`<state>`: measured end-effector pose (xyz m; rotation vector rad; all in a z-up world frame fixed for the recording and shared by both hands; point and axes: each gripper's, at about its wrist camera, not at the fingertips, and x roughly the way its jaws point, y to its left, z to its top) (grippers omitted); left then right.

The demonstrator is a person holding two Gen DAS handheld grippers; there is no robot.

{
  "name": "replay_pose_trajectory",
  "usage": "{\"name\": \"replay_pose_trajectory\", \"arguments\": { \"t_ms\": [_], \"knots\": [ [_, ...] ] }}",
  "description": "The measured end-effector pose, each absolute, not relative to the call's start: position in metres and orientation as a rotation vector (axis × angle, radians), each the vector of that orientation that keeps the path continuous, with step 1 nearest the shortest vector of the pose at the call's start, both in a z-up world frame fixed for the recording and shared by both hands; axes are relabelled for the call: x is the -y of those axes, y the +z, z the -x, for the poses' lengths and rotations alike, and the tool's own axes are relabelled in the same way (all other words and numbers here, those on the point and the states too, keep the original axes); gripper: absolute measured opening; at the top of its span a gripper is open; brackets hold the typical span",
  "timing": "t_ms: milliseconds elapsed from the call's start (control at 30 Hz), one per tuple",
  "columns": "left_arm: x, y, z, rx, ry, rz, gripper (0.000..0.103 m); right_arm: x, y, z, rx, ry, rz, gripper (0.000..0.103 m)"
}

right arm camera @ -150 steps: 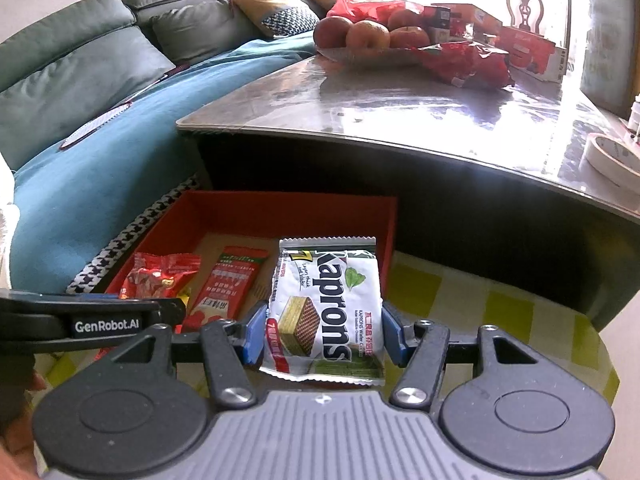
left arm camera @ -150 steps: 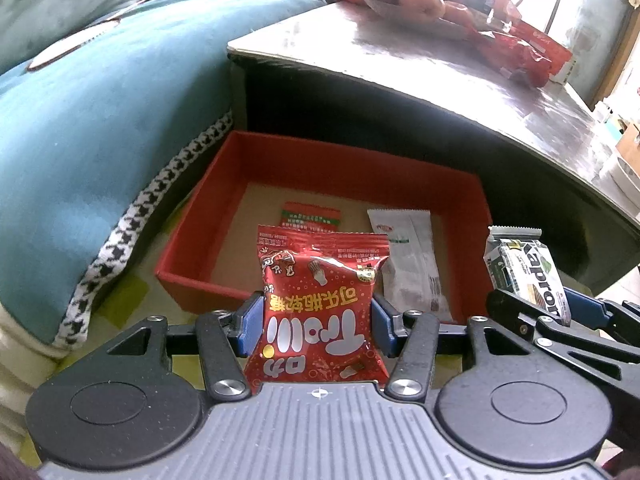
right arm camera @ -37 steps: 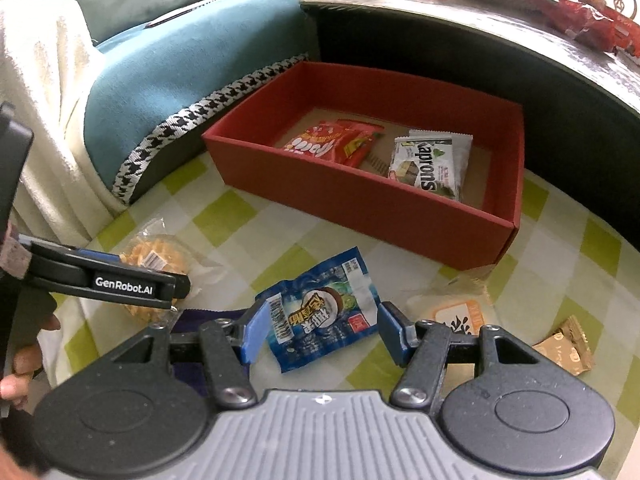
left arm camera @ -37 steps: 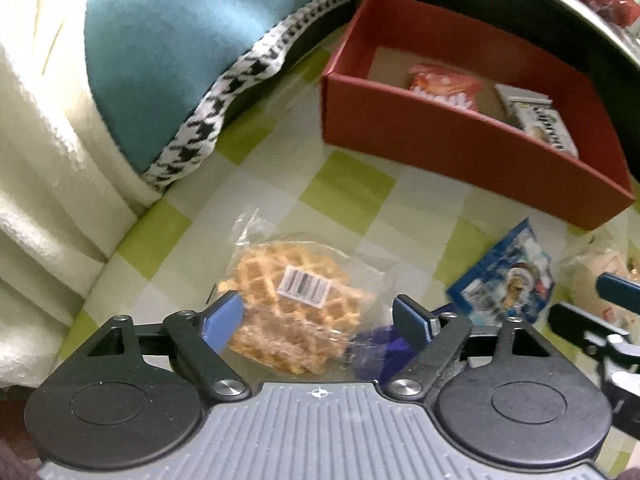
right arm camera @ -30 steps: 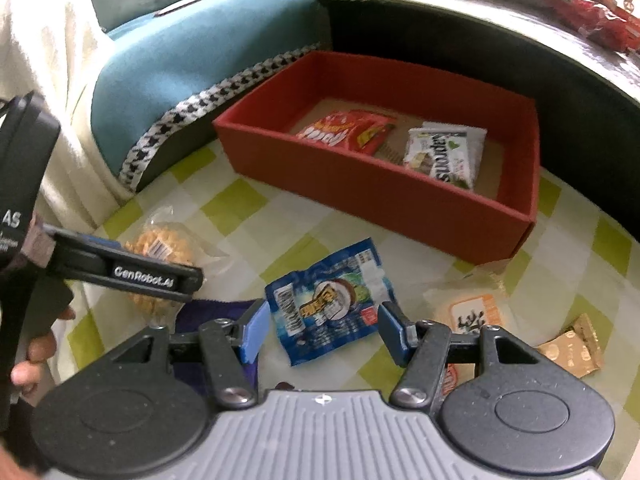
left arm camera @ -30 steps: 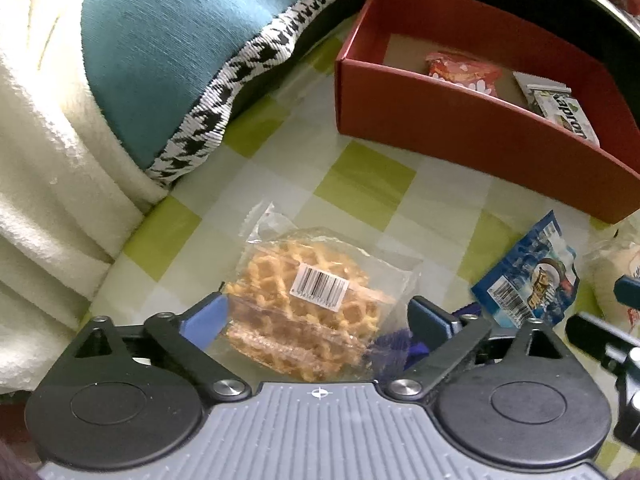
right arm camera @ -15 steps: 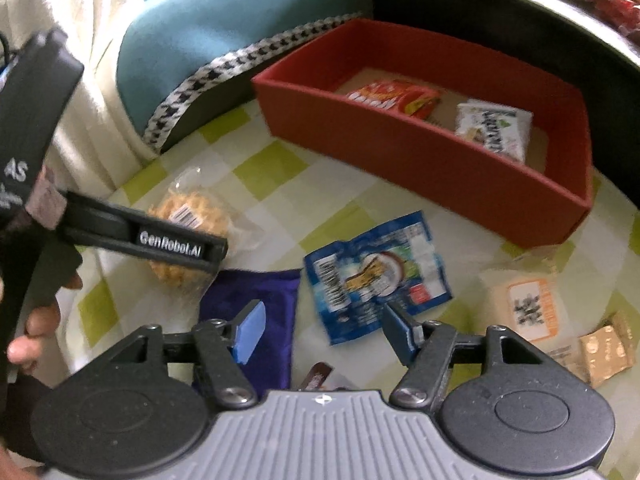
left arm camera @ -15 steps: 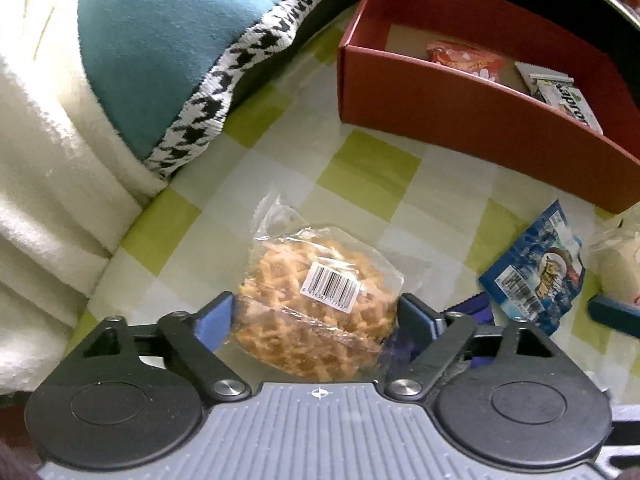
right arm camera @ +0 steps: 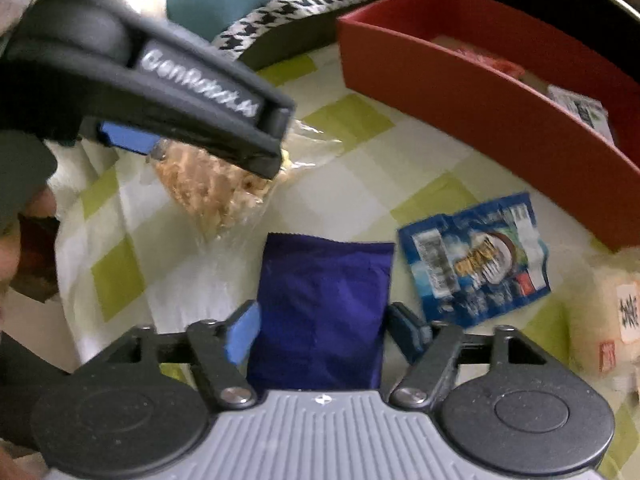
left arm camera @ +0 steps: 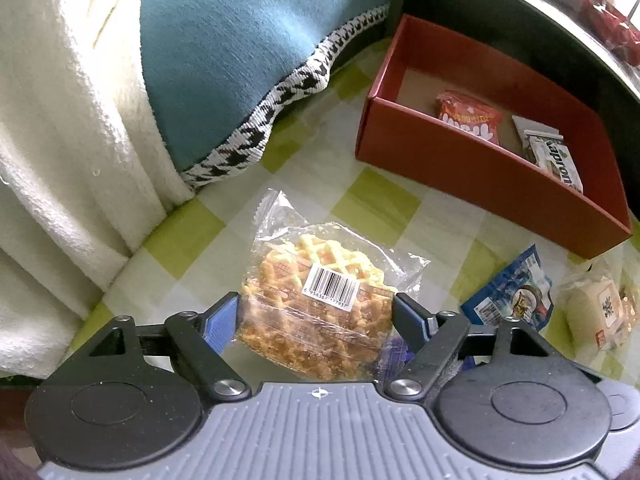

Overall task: Organize snacks
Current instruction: 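Grasp the clear waffle bag with the left tool while the right tool grasps the dark blue pouch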

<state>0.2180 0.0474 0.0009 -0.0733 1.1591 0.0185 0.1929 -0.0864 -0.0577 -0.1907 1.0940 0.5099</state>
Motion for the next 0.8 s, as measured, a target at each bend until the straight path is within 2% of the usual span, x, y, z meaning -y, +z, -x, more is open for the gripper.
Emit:
{"name": "replay_pose_trajectory", "arguments": {
  "t_ms": [100,300,333,367,433,600,633,733,800],
  "knots": [
    [-0.048,0.000,-0.219,-1.166,0.016,0.076,0.085,0.081,-0.059,-0.191,-1.081,0.505,0.227,0.075],
    [-0.049,-0.002,-0.217,-1.165,0.003,0.084,0.085,0.091,-0.057,-0.191,-1.072,0.511,0.207,0.067],
    [-0.049,-0.001,-0.216,-1.161,-0.001,0.086,0.085,0.093,-0.054,-0.192,-1.070,0.508,0.193,0.064],
    [-0.049,0.000,-0.216,-1.156,-0.004,0.086,0.085,0.096,-0.051,-0.193,-1.065,0.503,0.180,0.052],
    [-0.051,0.001,-0.215,-1.150,-0.014,0.087,0.085,0.102,-0.044,-0.195,-1.058,0.498,0.158,0.047],
    [-0.050,0.001,-0.213,-1.147,-0.016,0.092,0.085,0.111,-0.045,-0.200,-1.091,0.485,0.106,0.047],
    [-0.050,0.001,-0.214,-1.149,-0.015,0.092,0.085,0.111,-0.045,-0.200,-1.095,0.506,0.080,0.049],
    [-0.052,0.002,-0.214,-1.147,-0.011,0.099,0.086,0.100,-0.044,-0.197,-1.086,0.525,0.126,0.066],
    [-0.053,0.002,-0.214,-1.148,-0.012,0.104,0.086,0.092,-0.052,-0.194,-1.099,0.519,0.166,0.068]
  ]
}}
